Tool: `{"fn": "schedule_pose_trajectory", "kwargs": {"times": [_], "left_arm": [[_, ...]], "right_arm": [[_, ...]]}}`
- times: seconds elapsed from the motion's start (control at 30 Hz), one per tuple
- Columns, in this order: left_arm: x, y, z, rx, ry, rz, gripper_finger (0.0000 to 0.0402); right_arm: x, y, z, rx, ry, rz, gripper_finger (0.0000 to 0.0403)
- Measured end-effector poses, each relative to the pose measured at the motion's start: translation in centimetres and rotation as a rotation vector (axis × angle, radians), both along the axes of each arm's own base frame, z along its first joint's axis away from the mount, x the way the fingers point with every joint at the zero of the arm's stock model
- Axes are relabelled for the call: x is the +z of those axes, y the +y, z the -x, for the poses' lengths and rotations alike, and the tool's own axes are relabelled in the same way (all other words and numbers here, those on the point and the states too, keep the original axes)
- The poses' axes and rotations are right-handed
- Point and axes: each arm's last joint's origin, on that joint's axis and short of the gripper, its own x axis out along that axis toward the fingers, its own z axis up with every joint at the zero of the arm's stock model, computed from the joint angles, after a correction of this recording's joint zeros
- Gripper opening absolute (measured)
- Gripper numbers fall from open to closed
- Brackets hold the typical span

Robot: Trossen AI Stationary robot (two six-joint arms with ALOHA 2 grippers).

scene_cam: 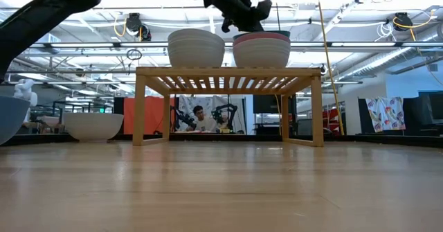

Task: Place and stack bowls onto a shelf
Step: Stack the green bowl on top of the pink bowl on the shelf

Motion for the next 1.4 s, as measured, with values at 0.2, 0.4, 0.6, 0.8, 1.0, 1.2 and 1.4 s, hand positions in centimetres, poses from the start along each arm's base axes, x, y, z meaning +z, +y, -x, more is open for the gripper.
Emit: {"fn": "schedule_pose_trajectory", "kwargs": {"times": [0.2, 0.4, 0.6, 0.8, 1.0, 1.2, 1.4], "left_arm": [[-1.2, 0.3, -0.4, 0.02, 0.035, 0.009, 0.0003], [-1.8, 0.6, -0.4, 0.031, 0.058, 0.022, 0.0003], [-2.5, 0.6, -0.5, 0.031, 0.094, 0.041, 0.0003], [-2.4, 0.6, -0.5, 0.031, 0.084, 0.036, 0.0003], [-2.6, 0.5, -0.5, 0.029, 0.107, 0.047, 0.0003], [-2.6, 0.5, -0.5, 0.03, 0.109, 0.053, 0.0003], [-2.6, 0.5, -0.5, 0.03, 0.112, 0.058, 0.0003]], "right_arm": [[0.2, 0.4, 0.5, 0.0, -0.012, 0.009, 0.0], [0.2, 0.6, 0.8, 0.0, -0.017, 0.013, 0.0], [0.2, 0.6, 0.8, -0.002, -0.017, 0.009, 0.0], [0.2, 0.6, 0.8, -0.002, -0.017, 0.008, 0.0], [0.2, 0.6, 0.8, 0.0, -0.016, 0.011, 0.0], [0.2, 0.6, 0.8, 0.0, -0.016, 0.011, 0.0], [0.2, 0.6, 0.8, 0.0, -0.016, 0.011, 0.0]]}}
